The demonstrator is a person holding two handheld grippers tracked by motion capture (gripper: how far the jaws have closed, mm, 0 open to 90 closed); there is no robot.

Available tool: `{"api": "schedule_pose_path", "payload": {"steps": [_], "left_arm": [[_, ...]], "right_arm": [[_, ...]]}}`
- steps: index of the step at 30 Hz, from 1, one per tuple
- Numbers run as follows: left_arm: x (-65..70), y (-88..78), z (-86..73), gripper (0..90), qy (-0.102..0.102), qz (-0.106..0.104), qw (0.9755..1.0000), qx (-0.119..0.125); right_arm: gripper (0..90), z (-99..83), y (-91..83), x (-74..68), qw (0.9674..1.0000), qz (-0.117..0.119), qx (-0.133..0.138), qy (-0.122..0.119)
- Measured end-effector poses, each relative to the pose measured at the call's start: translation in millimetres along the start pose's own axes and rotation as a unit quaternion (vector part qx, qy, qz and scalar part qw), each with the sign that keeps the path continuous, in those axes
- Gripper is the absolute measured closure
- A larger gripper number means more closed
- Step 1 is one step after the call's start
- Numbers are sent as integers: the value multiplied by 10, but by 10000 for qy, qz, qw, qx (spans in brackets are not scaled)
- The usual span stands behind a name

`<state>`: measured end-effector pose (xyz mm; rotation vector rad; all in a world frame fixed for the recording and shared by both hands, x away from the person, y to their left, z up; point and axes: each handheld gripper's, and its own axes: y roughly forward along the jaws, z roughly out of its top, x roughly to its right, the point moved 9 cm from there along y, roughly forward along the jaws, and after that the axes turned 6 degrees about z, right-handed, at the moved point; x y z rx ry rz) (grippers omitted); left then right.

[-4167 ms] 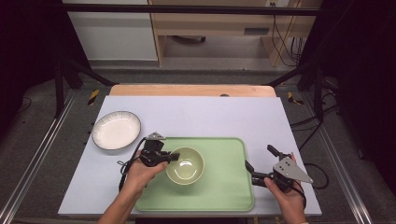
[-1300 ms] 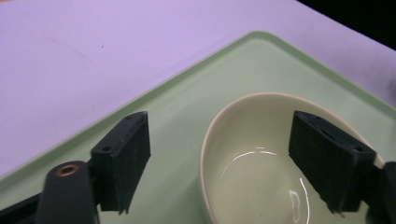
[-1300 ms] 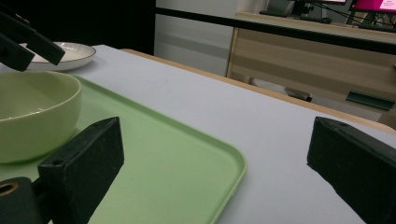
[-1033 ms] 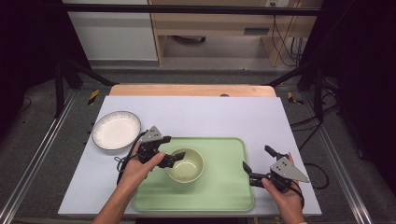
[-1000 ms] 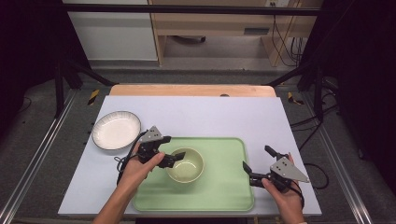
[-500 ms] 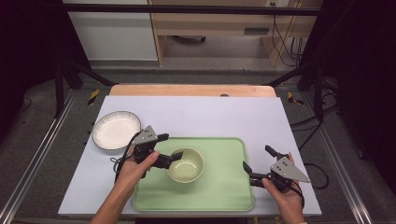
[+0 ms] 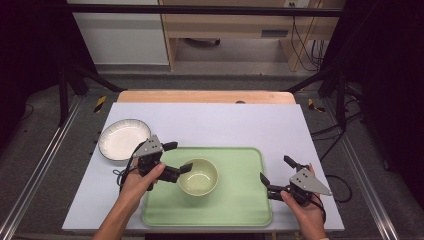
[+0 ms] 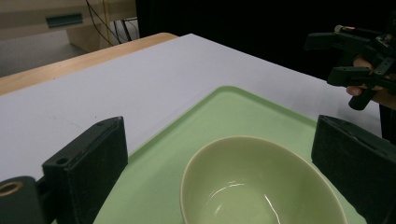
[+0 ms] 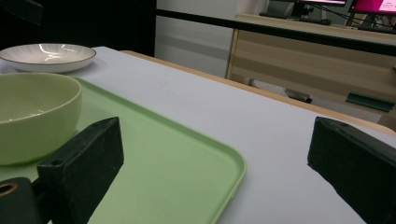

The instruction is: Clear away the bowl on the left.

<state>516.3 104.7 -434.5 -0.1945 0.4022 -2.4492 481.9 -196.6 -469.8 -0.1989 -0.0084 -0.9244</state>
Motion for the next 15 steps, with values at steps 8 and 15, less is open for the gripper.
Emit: {"api": "schedule_pose_path", "payload": {"steps": [8, 15], "left_arm": [[35, -44, 22, 30, 138, -74, 9999, 62], [46, -146, 50, 27, 232, -153, 9993, 241]], "right_arm": [[36, 5, 0, -5, 10000, 7, 8, -13], [35, 12, -16, 8, 10000, -17, 39, 6]]}}
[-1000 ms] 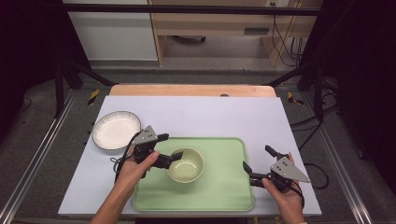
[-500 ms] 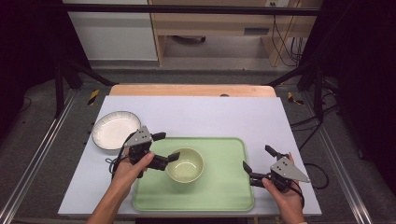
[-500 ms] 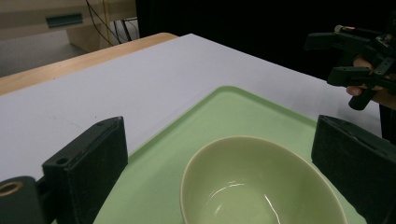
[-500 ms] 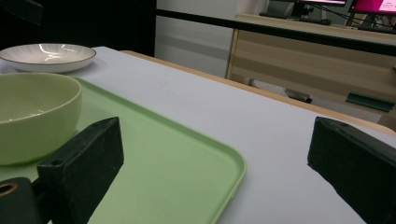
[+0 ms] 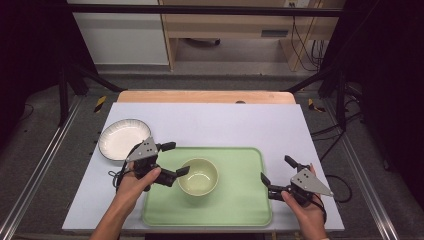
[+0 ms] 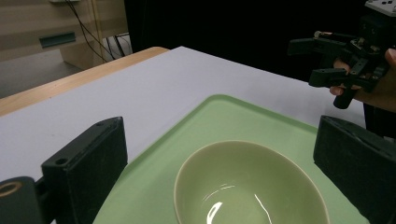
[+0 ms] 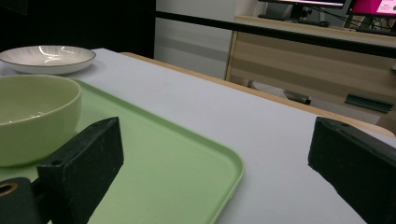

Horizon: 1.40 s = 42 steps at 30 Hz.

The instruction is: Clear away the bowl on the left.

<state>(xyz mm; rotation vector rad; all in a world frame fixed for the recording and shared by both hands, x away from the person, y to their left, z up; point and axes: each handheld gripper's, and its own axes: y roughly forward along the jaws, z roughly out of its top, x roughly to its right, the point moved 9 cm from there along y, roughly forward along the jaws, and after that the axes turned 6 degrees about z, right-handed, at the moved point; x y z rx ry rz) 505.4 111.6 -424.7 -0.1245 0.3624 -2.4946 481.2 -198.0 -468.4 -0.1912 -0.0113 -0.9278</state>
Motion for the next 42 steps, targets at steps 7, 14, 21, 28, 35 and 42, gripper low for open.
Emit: {"api": "schedule_pose_path", "payload": {"steps": [7, 14, 21, 28, 35, 42], "left_arm": [[-41, -114, 9, 30, 113, -36, 9999, 117], [-151, -245, -37, 30, 59, 128, 9998, 106], [-282, -384, -96, 31, 24, 288, 9995, 137], [-444, -524, -178, 32, -54, 496, 9986, 146], [-562, -643, -274, 34, -84, 614, 9980, 123], [-659, -718, -387, 36, -54, 722, 9974, 7]], "right_arm": [[35, 4, 6, -11, 10000, 23, 5, -9], [35, 5, -1, -6, 10000, 14, 6, 2], [35, 4, -1, -5, 10000, 11, 5, -1], [35, 4, -1, -4, 10000, 10, 3, -3], [35, 4, 0, -6, 10000, 12, 4, -9], [35, 2, 0, -4, 10000, 12, 1, -9]]}}
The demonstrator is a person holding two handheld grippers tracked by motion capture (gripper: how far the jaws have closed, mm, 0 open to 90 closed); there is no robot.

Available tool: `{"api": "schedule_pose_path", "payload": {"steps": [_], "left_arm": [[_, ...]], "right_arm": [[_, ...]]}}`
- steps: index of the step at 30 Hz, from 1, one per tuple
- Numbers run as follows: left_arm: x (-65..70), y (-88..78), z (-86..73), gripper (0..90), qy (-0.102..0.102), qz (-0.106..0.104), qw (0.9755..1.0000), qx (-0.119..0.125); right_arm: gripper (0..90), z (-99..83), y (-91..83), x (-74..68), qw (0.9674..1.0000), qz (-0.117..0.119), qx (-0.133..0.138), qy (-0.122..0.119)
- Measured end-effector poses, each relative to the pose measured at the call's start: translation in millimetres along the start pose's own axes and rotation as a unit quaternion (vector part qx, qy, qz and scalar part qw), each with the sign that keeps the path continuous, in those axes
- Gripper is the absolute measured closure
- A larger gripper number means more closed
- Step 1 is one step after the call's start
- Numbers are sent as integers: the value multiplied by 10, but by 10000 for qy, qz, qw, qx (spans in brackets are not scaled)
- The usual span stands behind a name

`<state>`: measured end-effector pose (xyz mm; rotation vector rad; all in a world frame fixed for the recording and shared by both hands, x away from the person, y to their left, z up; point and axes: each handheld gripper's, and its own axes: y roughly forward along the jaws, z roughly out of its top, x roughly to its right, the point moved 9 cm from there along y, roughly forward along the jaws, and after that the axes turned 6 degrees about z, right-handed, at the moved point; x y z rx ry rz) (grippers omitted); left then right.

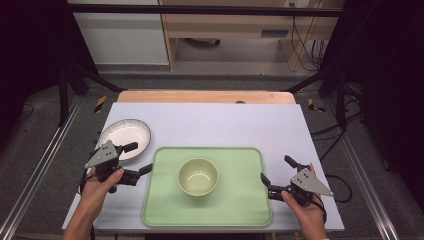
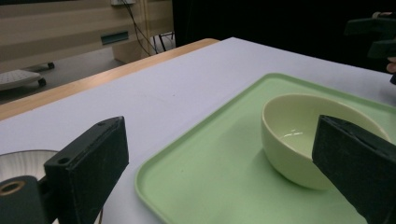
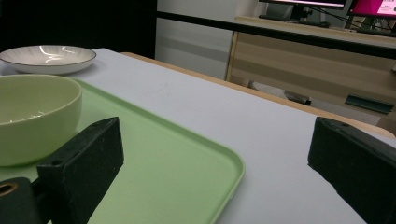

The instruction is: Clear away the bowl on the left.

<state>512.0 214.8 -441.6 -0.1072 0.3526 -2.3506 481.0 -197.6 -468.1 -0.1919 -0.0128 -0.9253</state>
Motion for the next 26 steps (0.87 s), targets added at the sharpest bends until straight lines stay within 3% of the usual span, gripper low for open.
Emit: {"api": "schedule_pose_path", "payload": {"steps": [12, 16, 20, 26], "left_arm": [[-118, -72, -206, 35, 62, 105, 9997, -206], [-163, -102, -337, 35, 187, 190, 9987, -437], [-212, -132, -432, 35, 99, 221, 9983, -530], [-242, -163, -439, 36, 28, 253, 9985, -493]], "right_arm": [[35, -2, 0, 2, 10000, -5, -8, -10], [35, -4, 3, 0, 10000, 2, -15, -25], [35, -2, 5, -2, 10000, 6, -6, -28], [35, -2, 7, -3, 10000, 4, -8, -21]]}}
